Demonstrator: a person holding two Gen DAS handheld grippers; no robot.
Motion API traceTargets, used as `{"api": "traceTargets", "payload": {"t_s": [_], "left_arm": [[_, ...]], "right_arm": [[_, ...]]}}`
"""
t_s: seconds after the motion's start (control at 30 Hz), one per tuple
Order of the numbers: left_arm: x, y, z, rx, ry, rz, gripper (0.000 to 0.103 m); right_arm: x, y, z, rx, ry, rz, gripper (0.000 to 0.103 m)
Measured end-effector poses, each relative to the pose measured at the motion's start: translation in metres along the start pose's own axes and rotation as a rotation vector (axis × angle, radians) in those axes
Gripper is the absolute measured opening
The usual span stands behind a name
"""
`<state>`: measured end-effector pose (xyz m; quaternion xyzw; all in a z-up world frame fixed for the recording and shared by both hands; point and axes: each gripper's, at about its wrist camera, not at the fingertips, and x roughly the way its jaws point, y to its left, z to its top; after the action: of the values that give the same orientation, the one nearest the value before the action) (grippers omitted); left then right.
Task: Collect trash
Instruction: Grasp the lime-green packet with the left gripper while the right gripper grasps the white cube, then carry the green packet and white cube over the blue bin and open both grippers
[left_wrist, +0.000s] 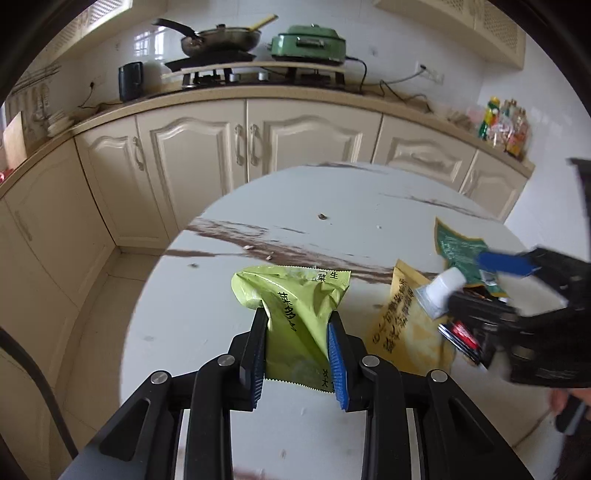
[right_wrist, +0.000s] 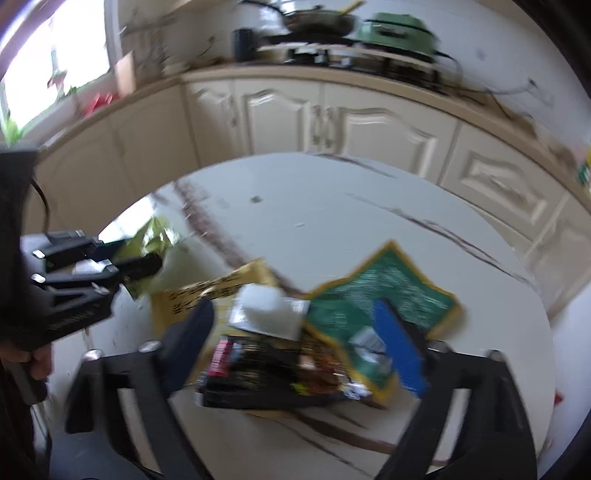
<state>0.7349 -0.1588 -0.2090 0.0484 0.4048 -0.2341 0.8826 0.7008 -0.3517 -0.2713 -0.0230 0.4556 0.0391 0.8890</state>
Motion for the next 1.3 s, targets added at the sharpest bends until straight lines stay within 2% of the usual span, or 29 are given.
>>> {"api": "traceTargets", "payload": {"t_s": [0.07, 0.13, 0.23, 0.53, 0.67, 0.77, 0.9, 1.03, 1.17, 1.3], "left_arm": [[-0.012, 0.001, -0.008, 0.000, -0.010, 0.024, 0.026], [-0.020, -0.002, -0.013, 0.014, -0.017, 0.046, 0.026], [-0.033, -0.006, -0.018, 0.022, -0.019, 0.038, 0.026], [-0.078, -0.009, -0.028, 0.015, -0.062, -0.003, 0.026], [-0.112, 0.001, -0.035, -0.005, -0.094, -0.028, 0.026], [-0.145, 0.014, -0.050, -0.024, -0.128, -0.017, 0.026], [-0.192, 0.042, -0.083, -0.074, -0.159, -0.003, 0.026], [-0.243, 0.079, -0.132, -0.138, -0.174, 0.089, 0.026], [-0.279, 0.124, -0.189, -0.218, -0.155, 0.213, 0.026], [-0.285, 0.157, -0.239, -0.310, -0.091, 0.259, 0.026]], "right_arm": [[0.007, 0.007, -0.001, -0.006, 0.022, 0.007, 0.056], [0.013, 0.010, -0.002, 0.002, 0.033, 0.000, 0.049], [0.016, 0.011, -0.005, 0.007, 0.041, 0.010, 0.029], [-0.002, 0.013, -0.007, 0.014, -0.005, 0.025, 0.028], [-0.032, 0.022, 0.000, 0.014, -0.062, 0.018, 0.028], [-0.061, 0.046, 0.006, -0.013, -0.105, 0.042, 0.028], [-0.091, 0.100, 0.013, -0.060, -0.163, 0.131, 0.028], [-0.104, 0.173, 0.015, -0.121, -0.181, 0.257, 0.029], [-0.094, 0.251, 0.008, -0.181, -0.154, 0.364, 0.029], [-0.061, 0.327, -0.008, -0.232, -0.083, 0.441, 0.029]]}}
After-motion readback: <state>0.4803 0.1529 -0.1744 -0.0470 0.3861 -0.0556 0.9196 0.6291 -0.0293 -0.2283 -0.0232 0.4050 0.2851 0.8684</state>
